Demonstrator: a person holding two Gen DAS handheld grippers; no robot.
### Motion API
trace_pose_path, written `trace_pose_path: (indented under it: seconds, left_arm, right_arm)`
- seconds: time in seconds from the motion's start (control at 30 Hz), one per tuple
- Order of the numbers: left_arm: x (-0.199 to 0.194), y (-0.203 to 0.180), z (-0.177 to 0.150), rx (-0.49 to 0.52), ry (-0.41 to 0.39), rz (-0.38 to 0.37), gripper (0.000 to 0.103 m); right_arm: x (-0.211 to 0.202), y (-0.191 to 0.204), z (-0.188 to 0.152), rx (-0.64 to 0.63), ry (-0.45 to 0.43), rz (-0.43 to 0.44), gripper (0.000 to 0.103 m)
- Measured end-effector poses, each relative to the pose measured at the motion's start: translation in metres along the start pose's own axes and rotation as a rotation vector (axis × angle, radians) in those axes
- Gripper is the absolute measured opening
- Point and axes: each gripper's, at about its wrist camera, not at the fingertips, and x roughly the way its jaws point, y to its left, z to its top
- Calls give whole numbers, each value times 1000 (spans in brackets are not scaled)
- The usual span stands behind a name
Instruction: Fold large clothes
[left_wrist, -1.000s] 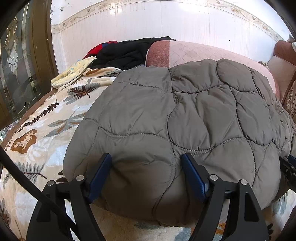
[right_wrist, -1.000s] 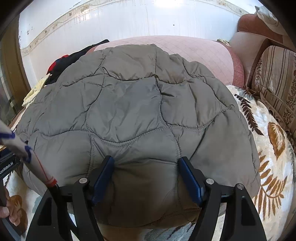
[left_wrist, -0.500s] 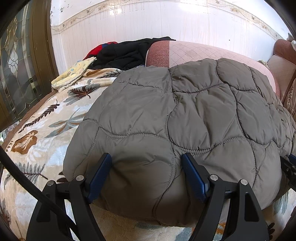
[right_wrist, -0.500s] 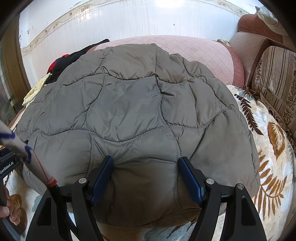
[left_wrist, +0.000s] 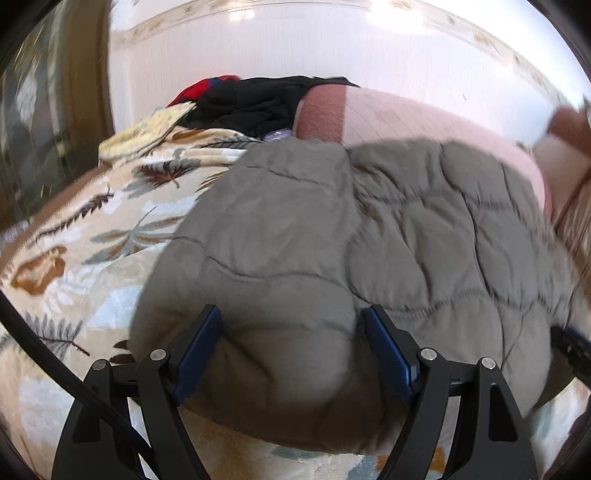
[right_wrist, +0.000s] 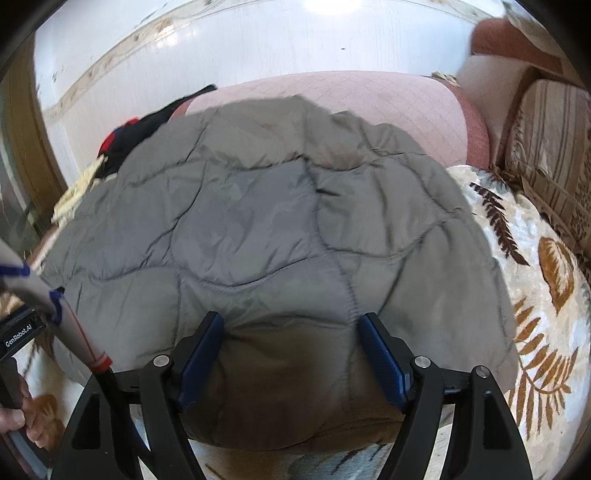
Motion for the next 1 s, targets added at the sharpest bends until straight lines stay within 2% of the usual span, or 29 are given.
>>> trace_pose_path:
  seconds: [0.1, 0.2, 0.23, 0.3, 0.37, 0.43, 0.5, 0.57, 0.67, 0.8, 1.0]
  left_arm:
    - [-5, 26, 10, -82, -21, 52, 79]
    - [6, 60, 15, -195, 51, 81, 79]
    - [15, 74, 14, -240, 99, 67, 80]
    - [23, 95, 10, -335, 161, -13, 82]
    - [21, 109, 8, -408, 175, -60, 82]
    - [16, 117, 8, -438, 182, -91, 82]
    - [11, 125, 5, -496, 197, -176, 82]
    - [8, 130, 2, -548, 220, -250, 83]
    - [10, 130, -5, -586, 242, -293, 83]
    - [19, 124, -19, -637, 283, -313, 84]
    - [31, 125, -36, -749, 329, -368, 86]
  right_arm:
    - [-12, -21, 6, 71, -26, -17, 80]
    - [-20, -44, 8, 118, -22, -84, 80]
    - [-22, -52, 7, 135, -18, -99, 80]
    - [-23, -70, 4, 176, 12, -112, 82]
    - [-28, -85, 1, 214, 22, -146, 82]
    - [-40, -112, -4, 326, 0, -96, 84]
    - [-43, -132, -10, 425, -4, -30, 87]
    - [-38, -146, -19, 513, 16, 72, 89]
    - [-23, -156, -33, 627, 80, 169, 90]
    - [-14, -163, -42, 724, 92, 236, 90]
    - [-6, -162, -44, 760, 100, 253, 92]
